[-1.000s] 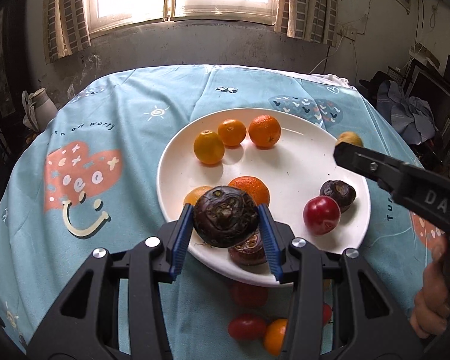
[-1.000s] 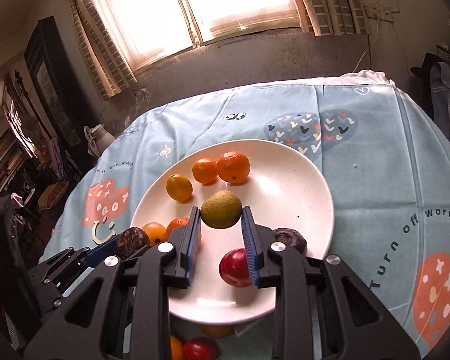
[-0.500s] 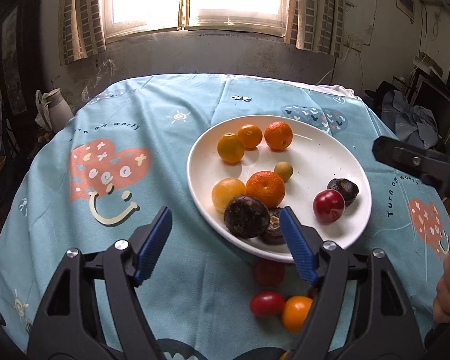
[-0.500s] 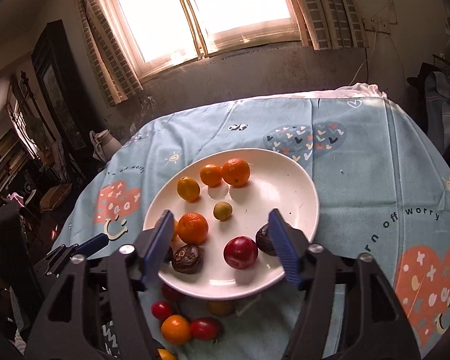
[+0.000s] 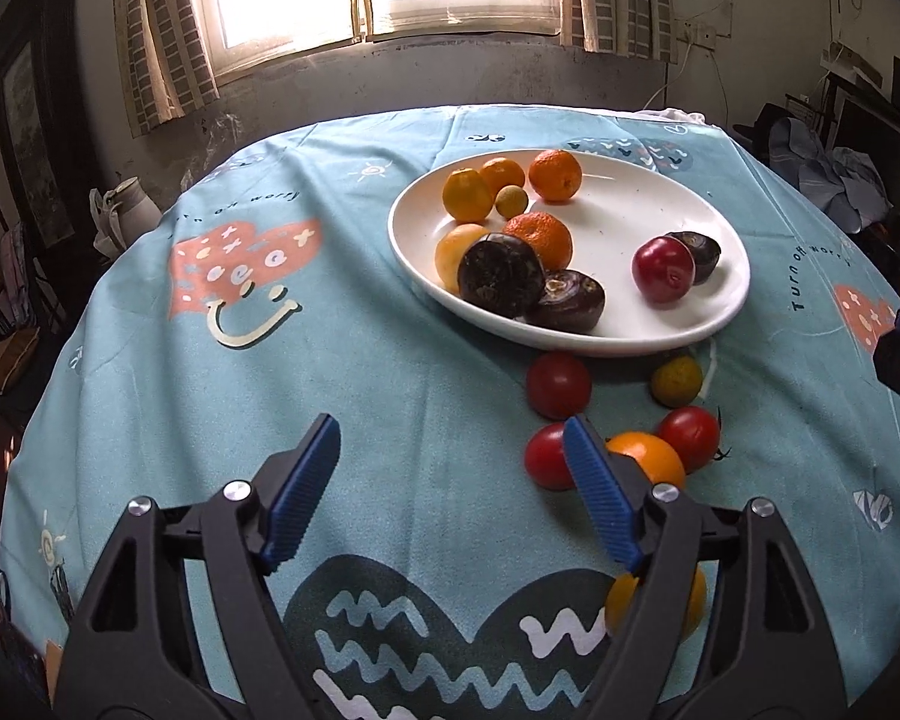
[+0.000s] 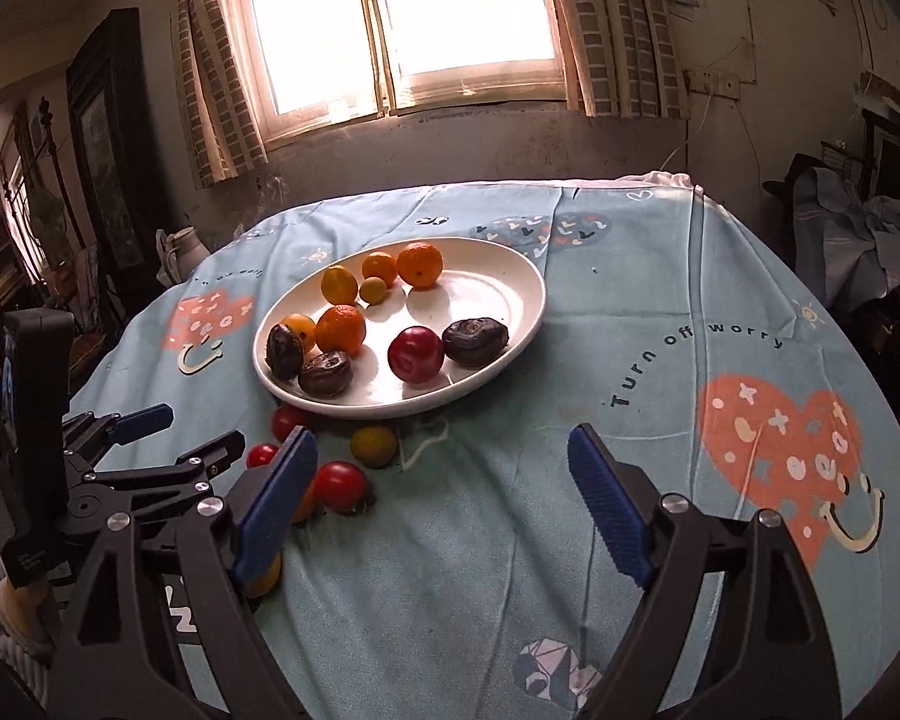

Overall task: Organize fruits
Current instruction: 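Carry both fruits over the plate and open both tools to release them, then grasp a red tomato with the left tool while the right tool grasps a red tomato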

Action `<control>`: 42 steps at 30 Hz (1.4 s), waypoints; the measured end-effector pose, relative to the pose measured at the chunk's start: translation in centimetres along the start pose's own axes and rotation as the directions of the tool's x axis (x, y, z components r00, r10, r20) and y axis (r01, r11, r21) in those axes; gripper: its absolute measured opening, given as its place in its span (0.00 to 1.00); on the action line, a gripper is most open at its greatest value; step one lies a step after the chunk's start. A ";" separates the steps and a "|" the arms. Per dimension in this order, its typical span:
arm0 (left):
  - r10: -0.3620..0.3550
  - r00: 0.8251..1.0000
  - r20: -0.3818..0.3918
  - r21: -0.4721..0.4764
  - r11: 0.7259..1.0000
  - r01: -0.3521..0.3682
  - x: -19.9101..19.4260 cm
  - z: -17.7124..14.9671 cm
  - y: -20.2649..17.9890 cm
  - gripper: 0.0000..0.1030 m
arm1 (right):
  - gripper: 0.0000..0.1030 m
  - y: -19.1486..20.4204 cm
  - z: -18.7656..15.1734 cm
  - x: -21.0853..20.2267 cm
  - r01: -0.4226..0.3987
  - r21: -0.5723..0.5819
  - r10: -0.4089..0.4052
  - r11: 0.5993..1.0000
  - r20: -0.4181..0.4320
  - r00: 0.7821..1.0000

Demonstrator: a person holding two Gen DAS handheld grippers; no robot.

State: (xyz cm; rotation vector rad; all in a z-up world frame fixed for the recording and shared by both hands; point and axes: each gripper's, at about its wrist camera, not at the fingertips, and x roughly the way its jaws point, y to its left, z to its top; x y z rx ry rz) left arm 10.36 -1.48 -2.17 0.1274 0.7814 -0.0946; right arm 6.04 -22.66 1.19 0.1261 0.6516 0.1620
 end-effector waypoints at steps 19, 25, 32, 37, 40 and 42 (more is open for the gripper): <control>0.050 0.999 0.001 -0.142 0.989 -0.049 -0.4 0.4 5.1 0.84 | 0.88 -0.4 0.1 -0.2 0.004 0.026 -0.003 1.000 -0.007 1.000; 0.073 0.997 -0.026 -0.053 0.996 -0.075 0.3 -0.5 3.3 0.84 | 0.88 -0.3 0.1 -0.2 0.005 0.027 -0.005 1.000 -0.012 1.000; 0.063 0.997 -0.034 -0.022 0.998 -0.064 1.0 -0.7 2.6 0.83 | 0.88 -0.1 0.0 0.0 -0.001 0.023 0.002 1.000 -0.018 1.000; 0.058 0.997 -0.047 0.048 0.997 -0.056 1.6 -1.1 1.0 0.83 | 0.88 -0.2 -0.1 0.2 0.002 0.028 -0.001 1.000 -0.024 1.000; 0.043 0.997 -0.057 0.047 0.998 -0.040 2.0 -1.1 1.0 0.82 | 0.88 -0.1 -0.1 0.2 0.000 0.026 0.000 1.000 -0.023 1.000; 0.041 0.997 -0.060 0.048 0.998 -0.038 2.2 -1.0 1.1 0.70 | 0.88 0.0 -0.1 0.3 -0.001 0.023 0.001 1.000 -0.025 1.000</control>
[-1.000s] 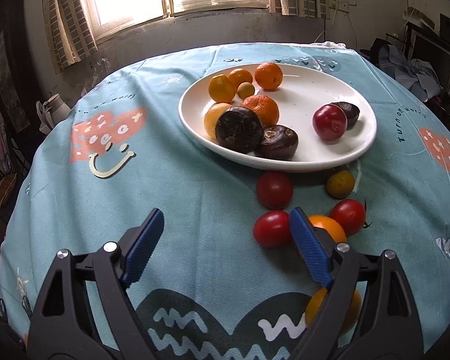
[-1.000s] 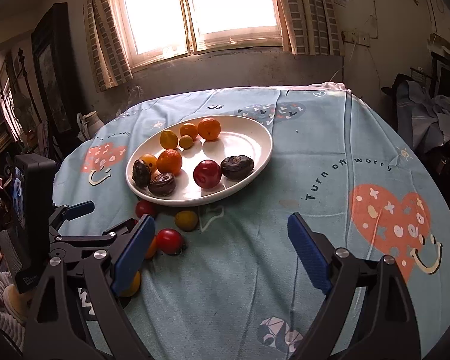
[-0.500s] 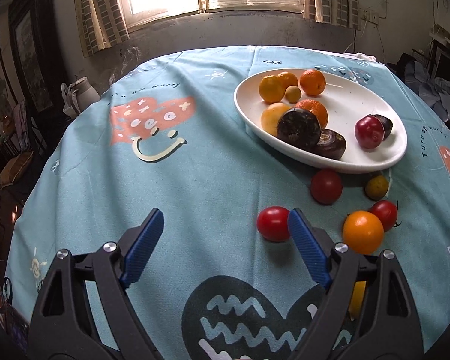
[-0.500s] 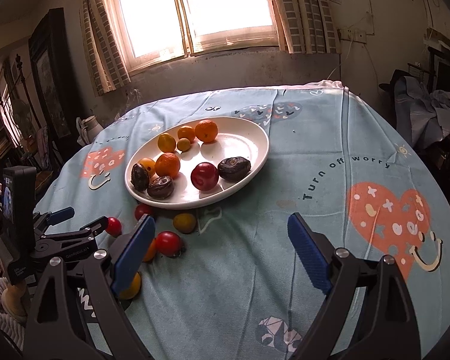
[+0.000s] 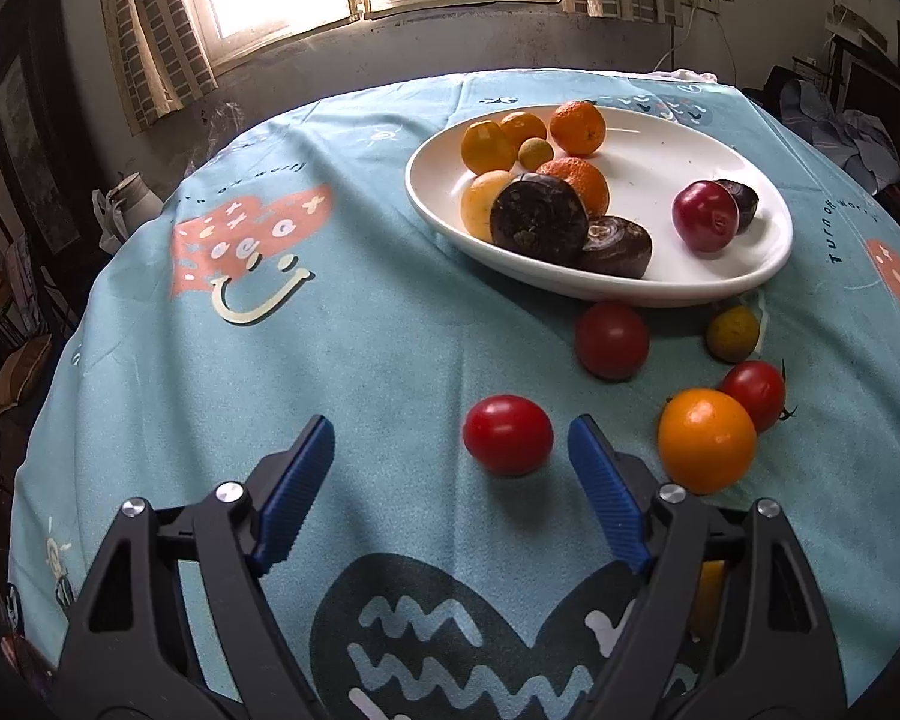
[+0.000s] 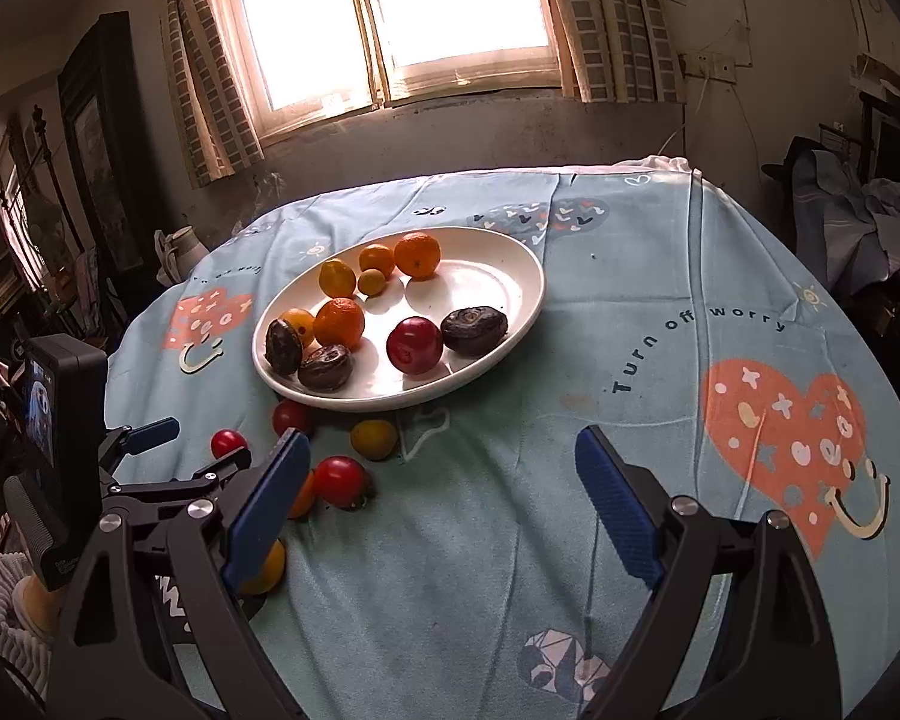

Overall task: Organize fruits
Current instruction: 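Grasp a red tomato with the left tool while the right tool grasps a red tomato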

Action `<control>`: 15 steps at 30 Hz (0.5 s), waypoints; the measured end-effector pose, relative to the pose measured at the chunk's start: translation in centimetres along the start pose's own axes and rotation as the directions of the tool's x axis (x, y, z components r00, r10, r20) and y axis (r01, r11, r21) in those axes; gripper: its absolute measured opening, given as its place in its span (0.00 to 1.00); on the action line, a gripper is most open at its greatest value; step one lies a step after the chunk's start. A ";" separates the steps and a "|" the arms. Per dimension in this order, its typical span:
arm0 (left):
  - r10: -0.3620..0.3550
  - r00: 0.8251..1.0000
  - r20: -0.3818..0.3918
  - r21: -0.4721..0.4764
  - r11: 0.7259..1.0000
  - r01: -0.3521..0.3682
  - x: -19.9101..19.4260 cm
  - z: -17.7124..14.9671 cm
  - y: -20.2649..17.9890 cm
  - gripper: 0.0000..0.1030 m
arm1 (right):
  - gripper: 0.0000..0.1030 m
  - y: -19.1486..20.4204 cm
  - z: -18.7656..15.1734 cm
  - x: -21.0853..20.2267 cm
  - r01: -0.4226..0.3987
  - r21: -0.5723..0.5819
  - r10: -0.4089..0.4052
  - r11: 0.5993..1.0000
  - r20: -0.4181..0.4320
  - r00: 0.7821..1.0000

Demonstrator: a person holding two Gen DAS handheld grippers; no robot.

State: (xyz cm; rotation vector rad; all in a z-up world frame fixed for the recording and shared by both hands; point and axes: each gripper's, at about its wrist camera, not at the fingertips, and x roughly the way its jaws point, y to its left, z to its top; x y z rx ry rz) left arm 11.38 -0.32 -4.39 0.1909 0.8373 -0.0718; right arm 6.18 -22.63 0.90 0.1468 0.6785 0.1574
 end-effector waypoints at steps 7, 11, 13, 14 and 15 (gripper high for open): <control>-0.089 0.996 -0.031 0.010 0.996 0.090 0.7 -0.2 -0.5 0.31 | 0.88 0.2 -0.3 0.6 -0.004 -0.005 0.003 1.000 -0.022 1.000; -0.085 0.996 -0.019 -0.007 0.996 0.084 0.4 0.0 -0.2 0.30 | 0.88 0.1 -0.5 1.4 -0.016 0.007 0.016 1.000 -0.052 0.999; -0.078 0.997 0.000 -0.037 0.996 0.078 -0.1 0.2 0.5 0.30 | 0.87 0.1 -0.8 2.0 -0.029 0.009 0.030 1.000 -0.075 0.997; -0.076 0.997 0.006 -0.053 0.996 0.076 -0.3 0.3 0.9 0.30 | 0.82 0.1 -0.9 2.3 -0.035 0.008 0.035 0.999 -0.083 0.996; -0.074 0.997 0.008 -0.066 0.995 0.074 -0.4 0.4 1.2 0.30 | 0.78 0.2 -1.0 2.6 -0.040 0.004 0.040 0.999 -0.095 0.995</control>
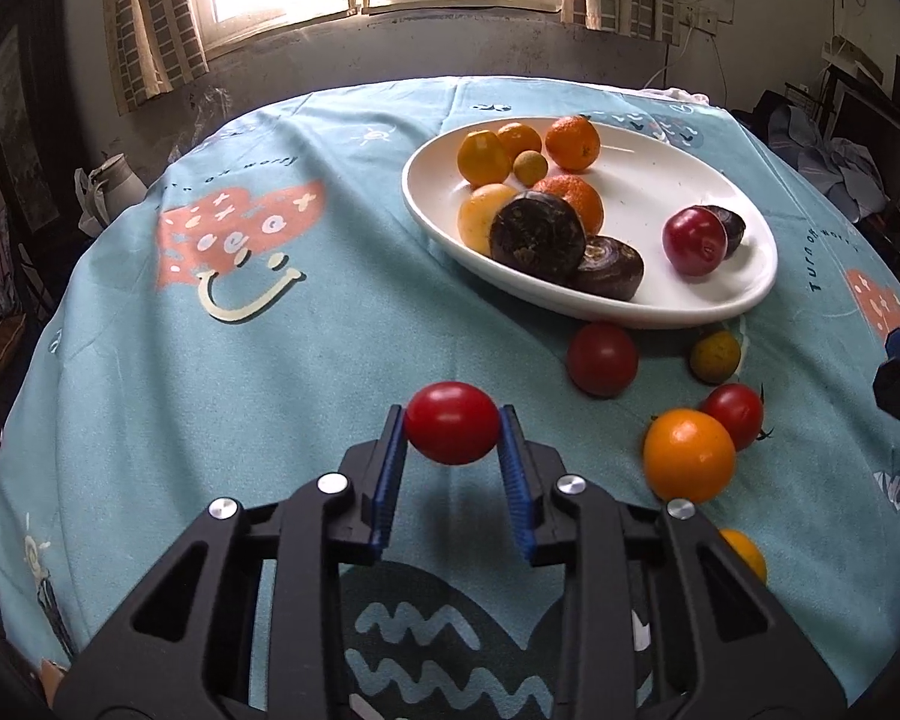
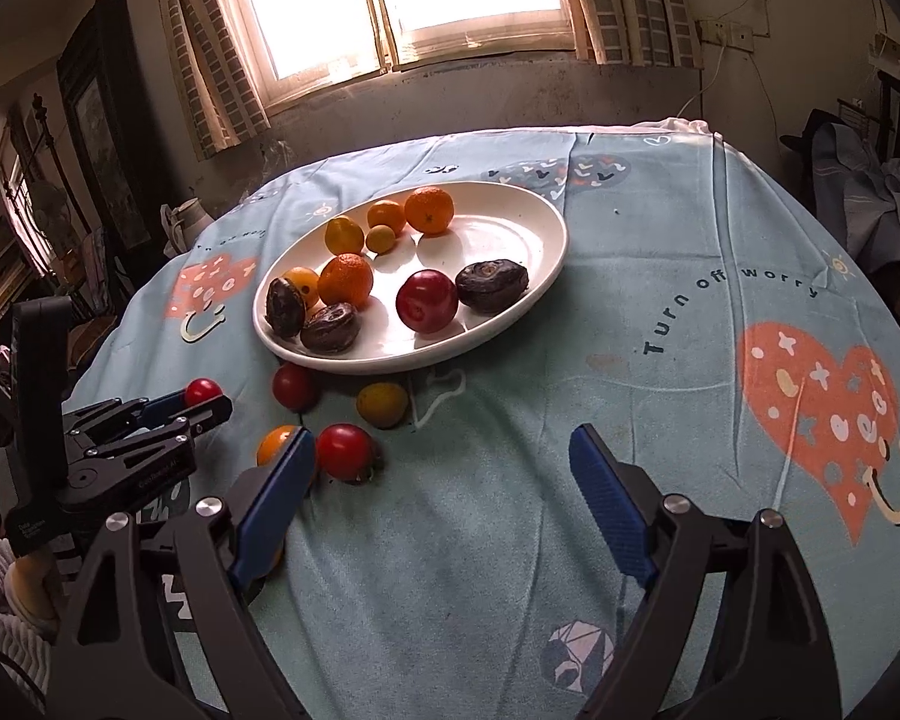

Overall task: Organize fruits
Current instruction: 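Grasp a red tomato with the left tool while the right tool grasps a red tomato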

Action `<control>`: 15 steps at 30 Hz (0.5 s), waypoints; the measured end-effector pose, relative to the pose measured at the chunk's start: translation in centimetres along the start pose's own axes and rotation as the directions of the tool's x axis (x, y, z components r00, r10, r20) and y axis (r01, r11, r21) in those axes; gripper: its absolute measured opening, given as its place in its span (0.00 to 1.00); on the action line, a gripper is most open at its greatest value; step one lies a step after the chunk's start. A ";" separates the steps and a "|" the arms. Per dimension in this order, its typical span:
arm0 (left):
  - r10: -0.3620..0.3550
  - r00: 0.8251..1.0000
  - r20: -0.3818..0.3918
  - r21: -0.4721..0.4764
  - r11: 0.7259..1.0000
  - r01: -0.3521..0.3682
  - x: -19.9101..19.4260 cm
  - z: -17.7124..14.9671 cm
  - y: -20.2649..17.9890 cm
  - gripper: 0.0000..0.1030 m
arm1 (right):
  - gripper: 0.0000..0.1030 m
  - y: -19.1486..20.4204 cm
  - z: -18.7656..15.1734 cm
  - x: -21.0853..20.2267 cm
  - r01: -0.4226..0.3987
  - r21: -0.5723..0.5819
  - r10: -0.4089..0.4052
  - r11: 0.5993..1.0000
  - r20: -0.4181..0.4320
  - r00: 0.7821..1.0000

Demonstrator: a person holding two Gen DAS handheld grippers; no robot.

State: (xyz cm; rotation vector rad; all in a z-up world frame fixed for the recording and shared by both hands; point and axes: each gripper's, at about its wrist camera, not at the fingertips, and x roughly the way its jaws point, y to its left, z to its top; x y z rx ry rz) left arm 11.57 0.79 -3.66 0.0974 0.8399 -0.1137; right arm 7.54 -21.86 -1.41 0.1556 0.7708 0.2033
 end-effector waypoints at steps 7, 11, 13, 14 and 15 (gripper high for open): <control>-0.003 1.000 -0.001 -0.022 1.000 0.003 -0.2 0.3 0.4 0.30 | 0.44 0.9 -0.8 3.1 -0.060 -0.026 0.057 0.998 -0.107 0.993; -0.014 1.000 -0.001 -0.031 0.999 0.014 -0.3 0.4 0.6 0.30 | 0.42 1.9 -1.1 3.7 -0.056 -0.076 0.047 0.996 -0.111 0.993; -0.015 1.000 -0.003 -0.032 0.999 0.015 -0.3 0.4 0.6 0.30 | 0.39 2.5 -1.2 4.1 -0.050 -0.102 0.038 0.994 -0.115 0.993; -0.016 1.000 -0.003 -0.032 0.999 0.016 -0.3 0.4 0.6 0.30 | 0.38 2.7 -1.2 4.4 -0.049 -0.108 0.036 0.993 -0.118 0.992; -0.019 1.000 -0.004 -0.032 0.999 0.019 -0.2 0.4 0.5 0.30 | 0.38 2.9 -1.1 4.4 -0.053 -0.109 0.041 0.993 -0.109 0.993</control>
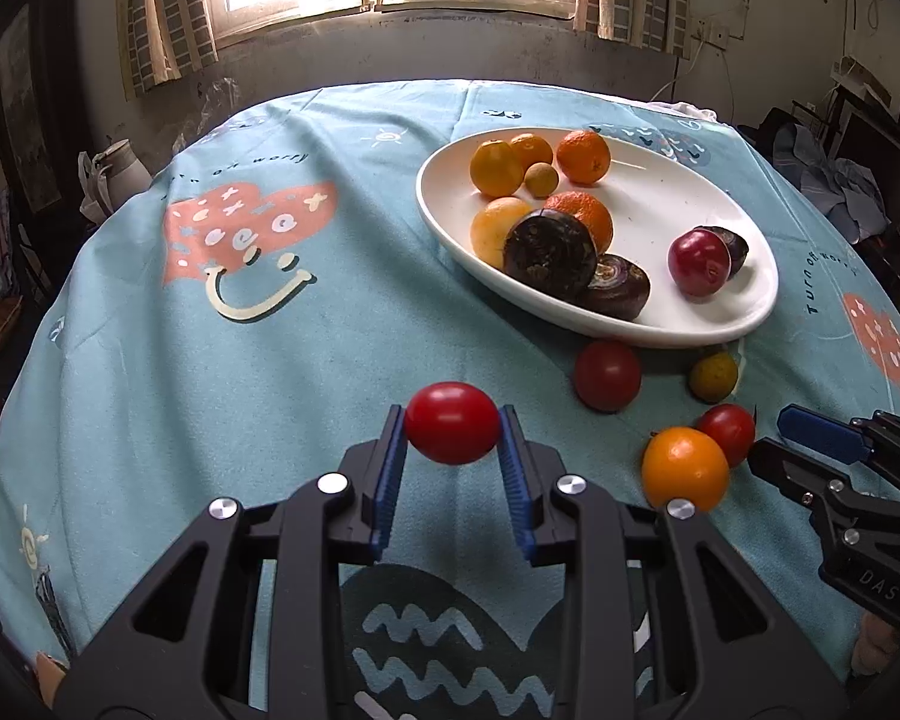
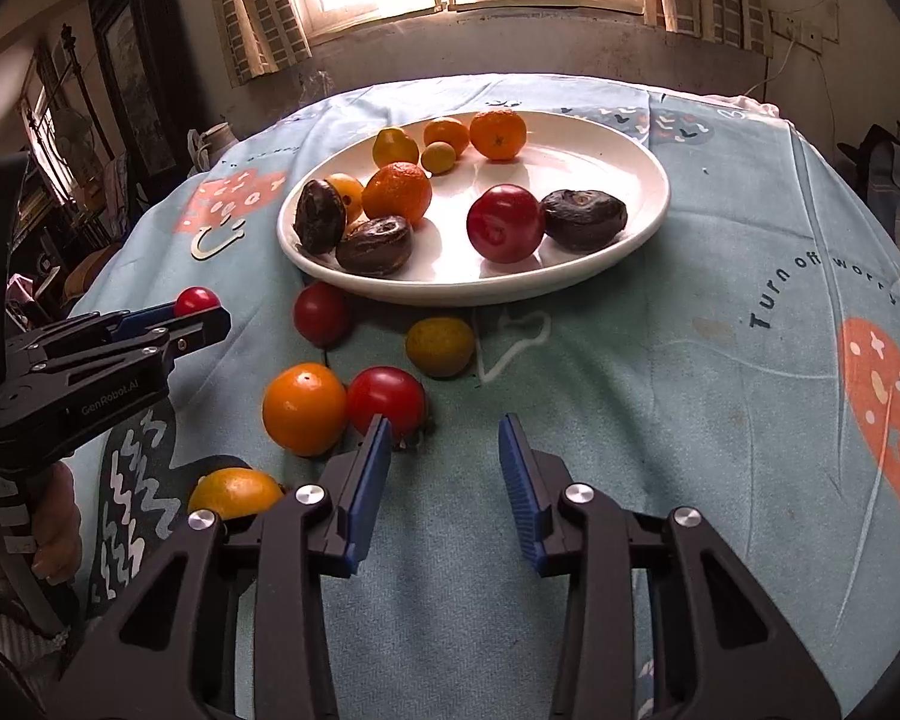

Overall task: Organize fruits
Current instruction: 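Grasp a red tomato with the left tool while the right tool grasps a red tomato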

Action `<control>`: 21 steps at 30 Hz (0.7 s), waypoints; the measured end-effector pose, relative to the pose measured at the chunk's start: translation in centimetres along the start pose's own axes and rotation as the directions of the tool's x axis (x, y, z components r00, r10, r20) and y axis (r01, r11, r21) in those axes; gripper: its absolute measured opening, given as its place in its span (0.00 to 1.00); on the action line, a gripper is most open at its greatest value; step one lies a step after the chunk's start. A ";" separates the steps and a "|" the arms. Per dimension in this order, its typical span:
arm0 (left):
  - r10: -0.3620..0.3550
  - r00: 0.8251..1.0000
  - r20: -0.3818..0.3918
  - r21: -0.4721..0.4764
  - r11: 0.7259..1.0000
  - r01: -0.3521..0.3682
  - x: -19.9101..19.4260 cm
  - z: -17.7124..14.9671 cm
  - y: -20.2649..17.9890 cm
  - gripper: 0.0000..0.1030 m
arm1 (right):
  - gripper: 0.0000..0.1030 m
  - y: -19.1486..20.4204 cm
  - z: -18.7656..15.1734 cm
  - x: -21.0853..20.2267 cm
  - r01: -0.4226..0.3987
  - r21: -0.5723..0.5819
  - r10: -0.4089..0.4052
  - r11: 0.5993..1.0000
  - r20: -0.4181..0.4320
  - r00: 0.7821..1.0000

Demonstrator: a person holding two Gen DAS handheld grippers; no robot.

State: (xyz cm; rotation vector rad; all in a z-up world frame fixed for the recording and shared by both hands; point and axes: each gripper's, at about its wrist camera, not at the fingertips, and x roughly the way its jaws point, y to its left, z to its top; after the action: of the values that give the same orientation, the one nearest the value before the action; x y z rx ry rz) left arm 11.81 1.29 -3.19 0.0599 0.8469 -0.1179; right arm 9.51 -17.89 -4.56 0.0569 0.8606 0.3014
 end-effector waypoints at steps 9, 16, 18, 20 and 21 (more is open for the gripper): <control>-0.005 1.000 0.002 0.003 1.000 0.005 0.0 0.0 -0.2 0.30 | 0.37 1.5 0.5 2.0 -0.071 0.001 0.071 0.998 -0.043 0.997; -0.010 1.000 -0.008 0.004 1.000 0.010 0.1 0.0 -0.3 0.30 | 0.29 2.0 0.8 2.4 -0.042 -0.008 0.042 0.999 -0.037 0.998; -0.011 1.000 -0.015 0.014 1.000 0.011 0.2 -0.2 -0.6 0.30 | 0.29 1.8 0.6 2.1 -0.042 0.000 0.042 0.999 -0.041 0.998; -0.010 1.000 -0.021 0.023 1.000 0.010 0.4 -0.2 -0.7 0.30 | 0.29 1.3 0.4 1.6 -0.049 0.013 0.049 0.999 -0.039 0.998; -0.013 1.000 -0.023 0.024 1.000 0.014 0.5 -0.2 -0.8 0.30 | 0.29 1.0 0.4 1.3 -0.050 0.026 0.051 0.998 -0.032 0.998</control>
State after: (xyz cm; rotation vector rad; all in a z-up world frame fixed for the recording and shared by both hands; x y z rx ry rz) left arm 11.85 0.47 -3.67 0.0779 0.8685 -0.1402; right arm 10.34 -16.58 -5.10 0.0975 0.8962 0.3394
